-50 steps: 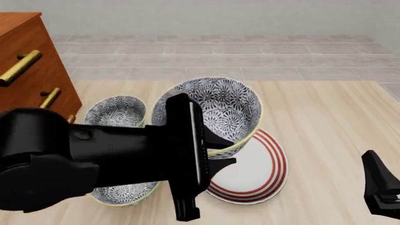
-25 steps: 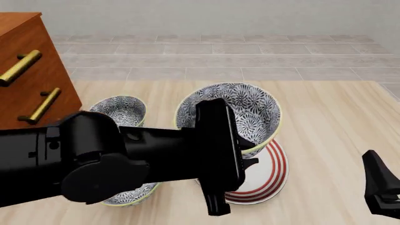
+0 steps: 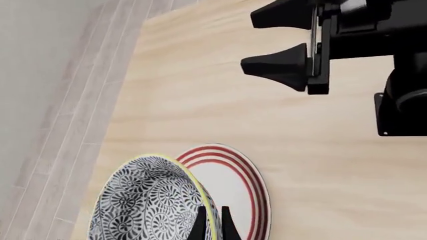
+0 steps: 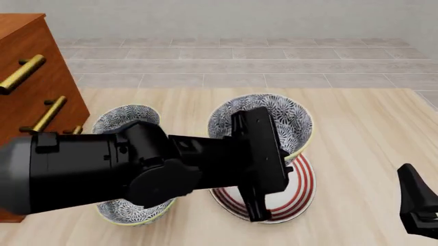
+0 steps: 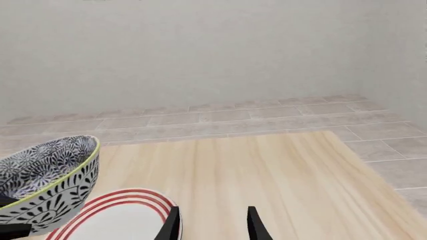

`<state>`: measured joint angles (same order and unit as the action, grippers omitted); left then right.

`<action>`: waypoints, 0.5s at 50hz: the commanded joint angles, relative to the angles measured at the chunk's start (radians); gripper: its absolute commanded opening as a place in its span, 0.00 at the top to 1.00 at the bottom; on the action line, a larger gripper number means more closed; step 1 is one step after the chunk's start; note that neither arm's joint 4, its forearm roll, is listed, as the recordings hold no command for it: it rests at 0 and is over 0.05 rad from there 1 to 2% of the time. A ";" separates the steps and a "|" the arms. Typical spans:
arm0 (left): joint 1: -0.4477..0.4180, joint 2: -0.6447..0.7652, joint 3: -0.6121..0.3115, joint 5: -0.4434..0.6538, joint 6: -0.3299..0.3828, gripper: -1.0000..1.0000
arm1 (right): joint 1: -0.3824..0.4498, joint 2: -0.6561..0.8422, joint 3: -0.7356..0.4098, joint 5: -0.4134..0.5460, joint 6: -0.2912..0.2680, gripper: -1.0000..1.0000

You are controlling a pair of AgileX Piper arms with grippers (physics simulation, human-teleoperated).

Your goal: Put the bowl at the front on the plate.

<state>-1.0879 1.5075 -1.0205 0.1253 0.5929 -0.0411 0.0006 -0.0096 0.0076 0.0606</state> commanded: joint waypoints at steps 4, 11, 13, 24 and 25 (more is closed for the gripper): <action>0.037 0.090 -0.017 -0.046 0.036 1.00 | -0.004 0.000 0.002 -0.007 0.008 0.00; 0.053 0.133 -0.026 -0.065 0.043 1.00 | -0.006 0.000 0.001 -0.008 0.010 0.00; 0.065 0.148 -0.032 -0.070 0.045 1.00 | -0.007 0.000 -0.002 -0.006 0.010 0.00; 0.094 0.216 -0.039 -0.095 0.040 1.00 | -0.012 0.000 0.000 -0.011 0.013 0.00; 0.092 0.220 -0.040 -0.092 0.037 1.00 | -0.012 0.000 -0.002 -0.008 0.013 0.00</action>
<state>-1.0153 1.6763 -1.0462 0.0512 0.6277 -0.0503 0.0004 -0.0101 -0.0003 0.0712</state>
